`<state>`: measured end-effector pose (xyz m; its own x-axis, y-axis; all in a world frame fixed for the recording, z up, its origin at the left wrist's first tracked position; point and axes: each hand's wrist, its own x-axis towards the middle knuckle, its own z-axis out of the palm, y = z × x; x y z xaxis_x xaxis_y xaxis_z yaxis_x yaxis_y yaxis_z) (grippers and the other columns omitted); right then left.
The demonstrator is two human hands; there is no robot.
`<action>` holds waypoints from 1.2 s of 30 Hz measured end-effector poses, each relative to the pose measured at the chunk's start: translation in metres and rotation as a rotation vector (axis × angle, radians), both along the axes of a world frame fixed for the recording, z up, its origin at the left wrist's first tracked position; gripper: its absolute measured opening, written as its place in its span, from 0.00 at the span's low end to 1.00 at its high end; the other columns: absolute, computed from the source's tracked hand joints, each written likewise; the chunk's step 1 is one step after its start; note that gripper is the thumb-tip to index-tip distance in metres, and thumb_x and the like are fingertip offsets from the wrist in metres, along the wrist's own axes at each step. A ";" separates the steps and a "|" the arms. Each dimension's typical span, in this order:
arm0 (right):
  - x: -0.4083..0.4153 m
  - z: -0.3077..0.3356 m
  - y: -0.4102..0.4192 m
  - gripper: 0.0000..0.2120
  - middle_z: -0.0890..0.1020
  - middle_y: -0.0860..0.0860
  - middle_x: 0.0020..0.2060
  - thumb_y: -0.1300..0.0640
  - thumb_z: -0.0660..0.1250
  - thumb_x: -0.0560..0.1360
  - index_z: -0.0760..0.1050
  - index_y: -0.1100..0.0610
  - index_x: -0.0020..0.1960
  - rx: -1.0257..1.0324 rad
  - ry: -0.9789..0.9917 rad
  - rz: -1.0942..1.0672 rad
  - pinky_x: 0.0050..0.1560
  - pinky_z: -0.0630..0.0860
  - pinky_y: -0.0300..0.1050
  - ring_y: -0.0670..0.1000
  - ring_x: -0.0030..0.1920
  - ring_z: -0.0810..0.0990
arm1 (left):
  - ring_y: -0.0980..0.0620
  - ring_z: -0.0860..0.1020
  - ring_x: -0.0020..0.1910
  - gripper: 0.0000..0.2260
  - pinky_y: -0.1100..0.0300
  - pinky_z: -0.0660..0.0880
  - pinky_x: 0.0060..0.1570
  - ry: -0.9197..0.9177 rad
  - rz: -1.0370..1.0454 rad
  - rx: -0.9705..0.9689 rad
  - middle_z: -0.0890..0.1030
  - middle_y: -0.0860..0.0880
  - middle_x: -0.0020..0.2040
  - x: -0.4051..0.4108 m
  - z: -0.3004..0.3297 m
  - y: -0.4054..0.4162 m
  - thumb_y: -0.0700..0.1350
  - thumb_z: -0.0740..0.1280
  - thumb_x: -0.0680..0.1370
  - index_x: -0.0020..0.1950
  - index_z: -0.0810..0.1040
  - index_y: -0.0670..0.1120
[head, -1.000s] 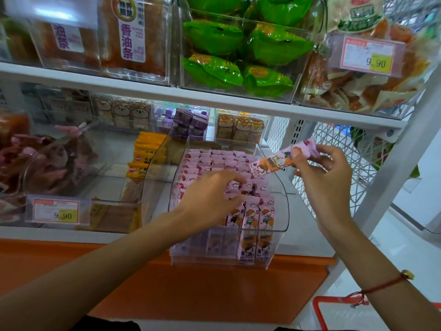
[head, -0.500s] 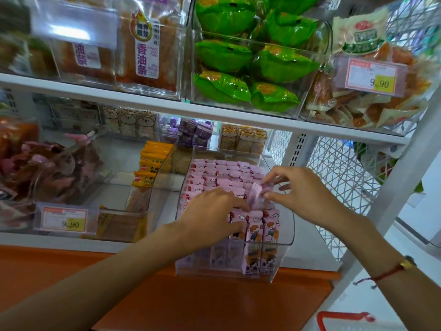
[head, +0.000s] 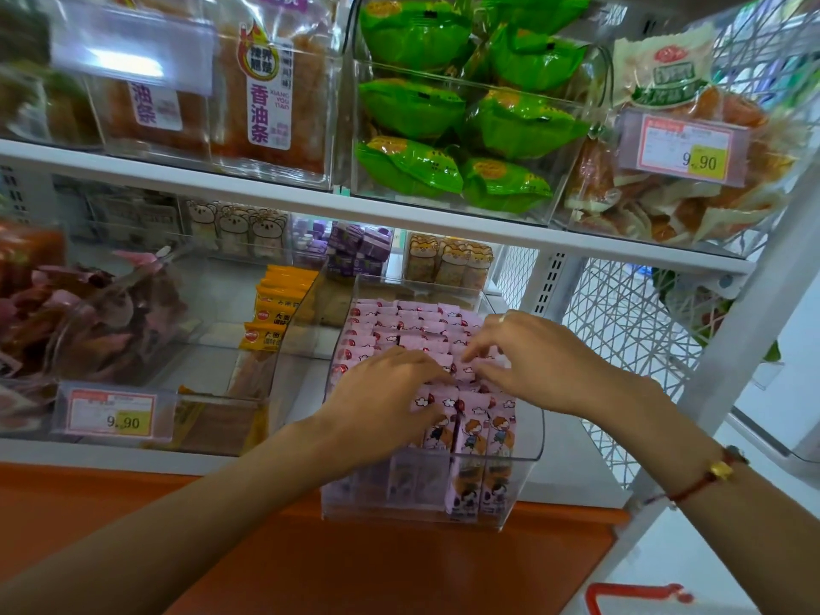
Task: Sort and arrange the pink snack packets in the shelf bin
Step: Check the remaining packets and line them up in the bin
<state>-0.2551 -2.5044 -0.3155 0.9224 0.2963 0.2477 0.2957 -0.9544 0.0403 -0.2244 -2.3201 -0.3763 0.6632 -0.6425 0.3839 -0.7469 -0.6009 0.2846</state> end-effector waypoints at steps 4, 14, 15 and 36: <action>-0.011 -0.013 0.005 0.13 0.75 0.44 0.44 0.42 0.70 0.71 0.81 0.45 0.53 -0.030 -0.015 -0.010 0.43 0.65 0.40 0.45 0.49 0.71 | 0.56 0.69 0.64 0.15 0.59 0.68 0.59 -0.023 0.008 0.013 0.76 0.56 0.63 -0.001 0.001 0.000 0.51 0.62 0.80 0.66 0.74 0.55; -0.026 -0.025 0.006 0.02 0.78 0.42 0.48 0.50 0.65 0.76 0.73 0.48 0.46 0.365 -0.154 0.004 0.50 0.67 0.37 0.39 0.51 0.73 | 0.55 0.72 0.63 0.14 0.60 0.69 0.57 -0.032 -0.009 0.038 0.77 0.55 0.62 -0.002 0.002 0.003 0.50 0.60 0.81 0.66 0.75 0.54; -0.028 -0.022 0.008 0.02 0.77 0.41 0.46 0.51 0.64 0.77 0.72 0.48 0.47 0.481 -0.172 0.009 0.48 0.70 0.34 0.35 0.48 0.74 | 0.55 0.73 0.62 0.14 0.60 0.71 0.56 -0.016 -0.012 0.015 0.77 0.55 0.62 -0.002 0.003 0.002 0.50 0.60 0.81 0.65 0.75 0.53; -0.027 -0.026 0.009 0.13 0.83 0.48 0.44 0.49 0.66 0.74 0.78 0.54 0.55 1.570 -0.015 -0.097 0.49 0.76 0.43 0.44 0.46 0.82 | 0.63 0.79 0.47 0.13 0.62 0.80 0.40 0.458 -0.089 -0.596 0.80 0.60 0.52 -0.013 0.016 -0.008 0.52 0.66 0.77 0.61 0.77 0.52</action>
